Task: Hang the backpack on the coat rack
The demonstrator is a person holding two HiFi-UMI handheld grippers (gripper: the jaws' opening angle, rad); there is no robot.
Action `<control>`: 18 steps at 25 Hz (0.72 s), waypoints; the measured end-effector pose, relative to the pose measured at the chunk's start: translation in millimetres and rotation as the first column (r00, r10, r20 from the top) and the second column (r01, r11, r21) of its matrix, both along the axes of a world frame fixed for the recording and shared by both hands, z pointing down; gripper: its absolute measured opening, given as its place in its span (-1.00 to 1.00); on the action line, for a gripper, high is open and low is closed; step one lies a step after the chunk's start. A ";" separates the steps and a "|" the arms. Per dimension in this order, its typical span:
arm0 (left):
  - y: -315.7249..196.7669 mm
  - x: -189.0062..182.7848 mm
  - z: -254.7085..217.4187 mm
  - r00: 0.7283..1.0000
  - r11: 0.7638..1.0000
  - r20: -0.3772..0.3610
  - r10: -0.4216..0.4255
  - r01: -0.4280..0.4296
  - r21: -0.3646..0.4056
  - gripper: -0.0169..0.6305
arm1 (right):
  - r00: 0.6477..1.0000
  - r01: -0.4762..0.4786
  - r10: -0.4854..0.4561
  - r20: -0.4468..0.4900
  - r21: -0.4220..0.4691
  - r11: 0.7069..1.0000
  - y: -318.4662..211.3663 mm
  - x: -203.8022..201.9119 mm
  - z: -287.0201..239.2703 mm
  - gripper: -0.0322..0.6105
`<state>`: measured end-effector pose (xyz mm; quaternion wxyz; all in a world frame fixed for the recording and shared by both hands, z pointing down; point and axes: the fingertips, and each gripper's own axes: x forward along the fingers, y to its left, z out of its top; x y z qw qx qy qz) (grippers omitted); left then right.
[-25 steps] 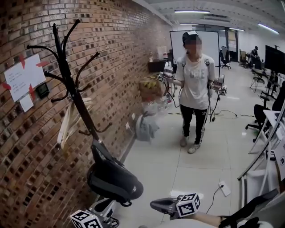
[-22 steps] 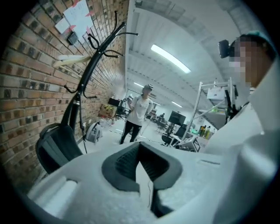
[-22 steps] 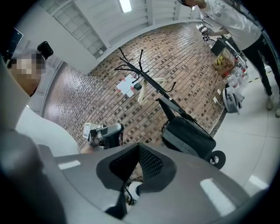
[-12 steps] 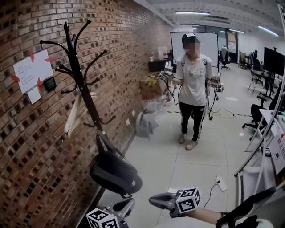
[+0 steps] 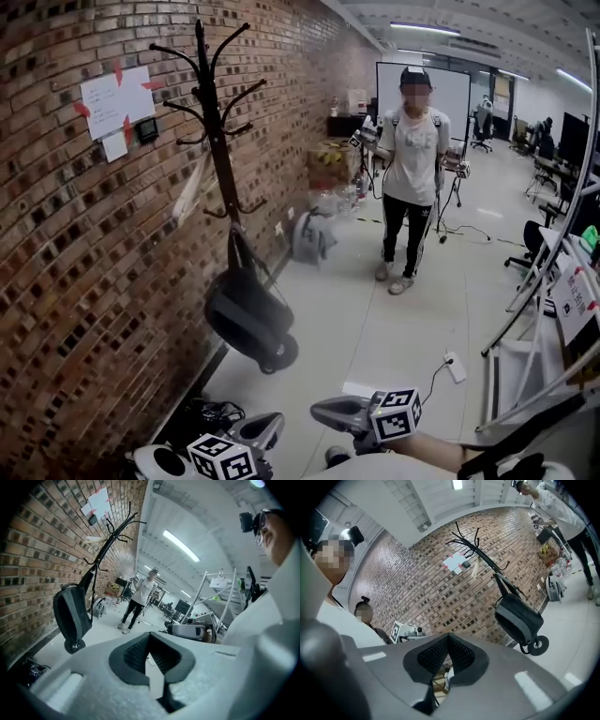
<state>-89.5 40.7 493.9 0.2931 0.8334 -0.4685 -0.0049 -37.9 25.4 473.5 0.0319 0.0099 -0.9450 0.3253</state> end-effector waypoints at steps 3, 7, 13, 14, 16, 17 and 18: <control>34.4 1.5 7.5 1.000 1.000 0.011 -0.005 0.005 -0.011 -0.95 | 1.000 -0.004 0.004 0.013 -0.008 1.000 35.8 2.3 2.6 -0.90; 69.9 11.4 8.1 1.000 1.000 0.009 -0.007 0.007 -0.012 -0.95 | 1.000 -0.001 0.001 0.018 0.008 1.000 69.7 6.3 1.2 -0.90; 96.2 7.8 2.0 0.999 1.000 0.019 -0.025 0.025 0.004 -0.95 | 1.000 0.003 -0.004 0.014 0.037 0.999 94.5 7.4 -2.4 -0.90; 98.4 6.5 1.5 0.999 1.000 0.020 -0.028 0.028 0.005 -0.95 | 1.000 0.004 -0.004 0.013 0.038 0.999 96.5 7.2 -2.3 -0.90; 102.5 4.4 0.8 0.999 0.999 0.021 -0.032 0.032 0.002 -0.95 | 1.000 0.008 -0.008 0.010 0.044 0.999 100.0 5.7 -2.1 -0.90; 104.7 3.9 0.5 0.999 0.999 0.021 -0.033 0.033 -0.004 -0.95 | 1.000 0.011 -0.011 0.009 0.045 0.999 101.8 4.7 -1.8 -0.90; 106.8 3.6 0.2 0.999 0.999 0.021 -0.034 0.035 -0.009 -0.95 | 1.000 0.014 -0.014 0.008 0.045 0.999 103.8 3.5 -1.3 -0.90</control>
